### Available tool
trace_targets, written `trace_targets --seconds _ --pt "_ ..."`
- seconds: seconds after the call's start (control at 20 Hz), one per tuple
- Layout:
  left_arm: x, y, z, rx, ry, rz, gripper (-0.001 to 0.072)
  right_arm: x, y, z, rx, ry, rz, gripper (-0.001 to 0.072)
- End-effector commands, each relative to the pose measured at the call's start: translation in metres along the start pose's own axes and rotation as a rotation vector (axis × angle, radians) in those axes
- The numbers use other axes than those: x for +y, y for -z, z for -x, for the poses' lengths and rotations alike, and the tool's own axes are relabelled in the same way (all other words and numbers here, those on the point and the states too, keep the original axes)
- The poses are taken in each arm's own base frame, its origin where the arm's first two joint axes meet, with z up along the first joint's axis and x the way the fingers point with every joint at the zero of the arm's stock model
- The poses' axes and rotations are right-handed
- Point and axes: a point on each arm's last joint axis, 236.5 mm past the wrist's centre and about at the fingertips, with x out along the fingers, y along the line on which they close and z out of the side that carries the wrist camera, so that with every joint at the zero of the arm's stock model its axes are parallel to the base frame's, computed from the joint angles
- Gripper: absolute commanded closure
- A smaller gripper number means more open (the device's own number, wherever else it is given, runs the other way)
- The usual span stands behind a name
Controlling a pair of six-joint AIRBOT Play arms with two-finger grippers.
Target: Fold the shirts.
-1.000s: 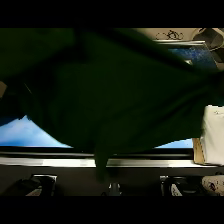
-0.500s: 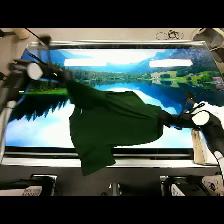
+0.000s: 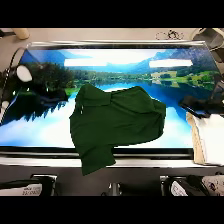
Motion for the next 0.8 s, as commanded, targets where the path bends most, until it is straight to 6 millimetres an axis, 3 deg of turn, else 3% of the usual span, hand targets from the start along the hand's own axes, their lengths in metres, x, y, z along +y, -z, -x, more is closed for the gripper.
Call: trace_targets --seconds 0.0,0.1,0.2,0.3,0.35,0.4,0.55,0.7,0.75 --pt "0.003 0.087 -0.029 0.148 0.083 0.085 0.0002 -0.036 0.055 -0.008 0.201 0.029 -0.068 0.0170" --pt "-0.003 0.138 -0.054 0.213 0.129 0.124 0.0001 -0.026 0.090 -0.023 0.292 -0.043 -0.070 0.0171" --pt "-0.007 0.173 -0.074 0.273 0.176 0.154 0.0001 -0.018 0.117 -0.031 0.363 -0.112 -0.027 0.0172" --pt "-0.016 0.181 -0.090 0.265 0.238 0.200 0.0001 -0.020 0.136 -0.035 0.413 -0.119 -0.022 0.0135" --pt "-0.021 0.179 -0.094 0.252 0.262 0.218 0.0002 -0.020 0.144 -0.038 0.429 -0.125 -0.033 0.0047" --pt "-0.024 0.175 -0.096 0.233 0.270 0.220 0.0001 -0.020 0.150 -0.040 0.443 -0.131 -0.032 0.0009" --pt "-0.032 0.171 -0.107 0.219 0.275 0.220 0.0006 -0.018 0.162 -0.052 0.448 -0.148 -0.043 0.0009" --pt "-0.036 0.178 -0.121 0.258 0.264 0.213 0.0301 0.001 0.179 -0.074 0.486 -0.154 0.061 0.0009" --pt "-0.036 0.178 -0.122 0.258 0.262 0.213 0.0505 0.009 0.181 -0.084 0.485 -0.149 0.092 0.0009"
